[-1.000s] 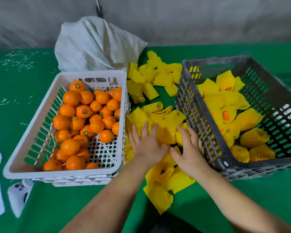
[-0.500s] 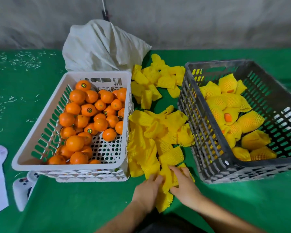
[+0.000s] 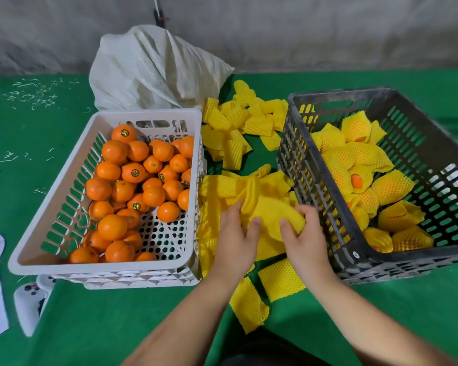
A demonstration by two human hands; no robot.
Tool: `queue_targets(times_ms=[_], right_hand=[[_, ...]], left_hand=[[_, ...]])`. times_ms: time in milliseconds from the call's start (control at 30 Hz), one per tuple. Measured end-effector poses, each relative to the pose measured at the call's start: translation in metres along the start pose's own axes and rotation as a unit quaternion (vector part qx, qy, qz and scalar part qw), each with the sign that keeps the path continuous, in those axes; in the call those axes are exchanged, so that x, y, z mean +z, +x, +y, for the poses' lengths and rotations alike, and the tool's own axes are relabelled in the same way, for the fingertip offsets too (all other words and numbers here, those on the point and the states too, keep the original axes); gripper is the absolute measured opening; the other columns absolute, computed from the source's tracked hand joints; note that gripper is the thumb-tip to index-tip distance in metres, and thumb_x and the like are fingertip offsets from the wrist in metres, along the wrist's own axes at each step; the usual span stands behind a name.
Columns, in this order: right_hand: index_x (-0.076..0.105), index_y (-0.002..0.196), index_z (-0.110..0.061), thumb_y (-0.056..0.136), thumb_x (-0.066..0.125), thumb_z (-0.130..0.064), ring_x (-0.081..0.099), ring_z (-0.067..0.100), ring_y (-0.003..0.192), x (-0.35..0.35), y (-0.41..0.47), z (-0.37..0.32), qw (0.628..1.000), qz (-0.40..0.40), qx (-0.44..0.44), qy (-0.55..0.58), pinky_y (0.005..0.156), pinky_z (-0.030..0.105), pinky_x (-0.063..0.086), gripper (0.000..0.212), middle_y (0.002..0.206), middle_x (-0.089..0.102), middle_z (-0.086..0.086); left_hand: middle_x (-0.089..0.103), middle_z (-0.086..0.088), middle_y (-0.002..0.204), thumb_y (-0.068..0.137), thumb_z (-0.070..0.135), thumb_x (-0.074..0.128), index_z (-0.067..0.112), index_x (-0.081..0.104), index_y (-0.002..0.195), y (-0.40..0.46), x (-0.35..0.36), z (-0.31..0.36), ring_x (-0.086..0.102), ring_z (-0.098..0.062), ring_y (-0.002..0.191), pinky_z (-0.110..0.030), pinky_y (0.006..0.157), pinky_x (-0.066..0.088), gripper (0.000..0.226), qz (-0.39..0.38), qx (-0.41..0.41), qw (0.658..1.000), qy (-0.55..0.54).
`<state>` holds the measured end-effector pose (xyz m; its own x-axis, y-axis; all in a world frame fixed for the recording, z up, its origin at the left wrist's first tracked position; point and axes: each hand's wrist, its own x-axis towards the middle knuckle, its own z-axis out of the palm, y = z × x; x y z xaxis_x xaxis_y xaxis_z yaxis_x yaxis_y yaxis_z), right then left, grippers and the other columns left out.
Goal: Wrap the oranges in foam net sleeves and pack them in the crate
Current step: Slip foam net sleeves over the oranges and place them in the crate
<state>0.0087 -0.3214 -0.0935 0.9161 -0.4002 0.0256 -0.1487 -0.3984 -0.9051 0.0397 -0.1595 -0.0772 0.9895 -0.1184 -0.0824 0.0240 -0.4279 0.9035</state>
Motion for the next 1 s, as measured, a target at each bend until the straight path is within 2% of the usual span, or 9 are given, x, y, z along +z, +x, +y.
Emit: queue_targets(times_ms=[100,200,300,367,467,600,833,933,1000], right_hand=[[0.047,0.122,-0.03,0.097,0.066,-0.034,0.06,0.015,0.075,0.0,0.028,-0.025,0.998,0.043,-0.015,0.041,0.065,0.039,0.049,0.031,0.093,0.064,0.0],[0.05,0.132,-0.035,0.099,0.065,-0.034,0.062,0.014,0.105,-0.003,0.045,-0.043,0.997,0.037,-0.017,0.062,0.088,0.036,0.053,0.036,0.121,0.065,-0.004],[0.058,0.134,-0.028,0.1,0.062,-0.037,0.06,0.012,0.116,-0.003,0.056,-0.052,0.999,0.008,-0.013,0.031,0.103,0.041,0.051,0.035,0.126,0.065,-0.006],[0.061,0.133,-0.025,0.1,0.061,-0.041,0.065,0.009,0.092,0.002,0.056,-0.058,0.998,-0.02,0.017,0.049,0.088,0.047,0.06,0.037,0.107,0.069,-0.004],[0.055,0.136,-0.042,0.101,0.056,-0.033,0.07,0.01,0.07,0.015,0.049,-0.066,0.99,-0.074,0.061,0.099,0.061,0.032,0.057,0.036,0.089,0.07,0.0],[0.052,0.127,-0.053,0.103,0.044,-0.019,0.074,0.019,0.079,0.035,0.037,-0.074,0.979,-0.138,0.055,0.142,0.059,0.024,0.055,0.042,0.104,0.066,-0.004],[0.064,0.113,-0.055,0.102,0.051,-0.016,0.072,0.013,0.076,0.044,0.038,-0.073,0.982,-0.13,0.031,0.137,0.063,0.025,0.056,0.043,0.092,0.072,-0.009],[0.069,0.108,-0.051,0.102,0.05,-0.013,0.064,0.003,0.066,0.047,0.035,-0.072,0.979,-0.105,0.047,0.17,0.059,0.022,0.055,0.043,0.081,0.071,-0.016],[0.071,0.106,-0.048,0.103,0.048,-0.014,0.06,-0.002,0.063,0.049,0.03,-0.072,0.974,-0.097,0.061,0.193,0.06,0.021,0.055,0.041,0.081,0.071,-0.022]], left_hand=[[0.012,0.007,0.165,0.102,0.044,0.064,0.026,0.013,0.168,0.024,-0.022,0.03,0.063,-0.017,0.113,-0.039,0.102,0.053,0.085,-0.084,-0.004,0.994,0.074],[0.053,0.009,0.149,0.105,0.034,0.061,0.026,0.049,0.153,0.044,-0.061,0.039,0.063,-0.002,0.101,-0.028,0.088,0.057,0.049,-0.021,0.133,0.987,0.088],[0.065,0.025,0.113,0.108,0.028,0.057,0.024,0.063,0.134,0.069,-0.105,0.025,0.063,0.008,0.098,-0.01,0.071,0.049,0.027,0.106,0.129,0.985,0.042],[0.067,0.012,0.115,0.109,0.026,0.054,0.018,0.059,0.137,0.091,-0.128,0.002,0.067,-0.009,0.101,-0.022,0.071,0.052,0.03,0.142,0.038,0.986,0.082],[0.061,-0.016,0.135,0.107,0.025,0.054,0.007,0.049,0.145,0.125,-0.135,-0.036,0.059,-0.043,0.117,-0.05,0.088,0.051,0.042,-0.026,-0.133,0.957,0.257],[0.042,-0.015,0.155,0.1,0.018,0.061,0.019,0.037,0.155,0.144,-0.122,-0.072,0.036,-0.043,0.145,-0.057,0.119,0.033,0.06,-0.15,-0.153,0.86,0.462],[0.023,-0.016,0.163,0.09,0.021,0.079,0.022,0.0,0.166,0.135,-0.106,-0.096,0.023,-0.043,0.151,-0.05,0.11,0.044,0.11,-0.123,-0.165,0.762,0.614],[0.039,-0.014,0.157,0.09,0.023,0.079,0.014,0.0,0.166,0.137,-0.103,-0.089,0.048,-0.036,0.139,-0.039,0.092,0.052,0.11,-0.11,-0.144,0.728,0.661],[0.044,-0.014,0.153,0.089,0.023,0.08,0.01,0.016,0.163,0.135,-0.099,-0.087,0.052,-0.035,0.135,-0.039,0.097,0.051,0.099,-0.097,-0.133,0.724,0.67]])
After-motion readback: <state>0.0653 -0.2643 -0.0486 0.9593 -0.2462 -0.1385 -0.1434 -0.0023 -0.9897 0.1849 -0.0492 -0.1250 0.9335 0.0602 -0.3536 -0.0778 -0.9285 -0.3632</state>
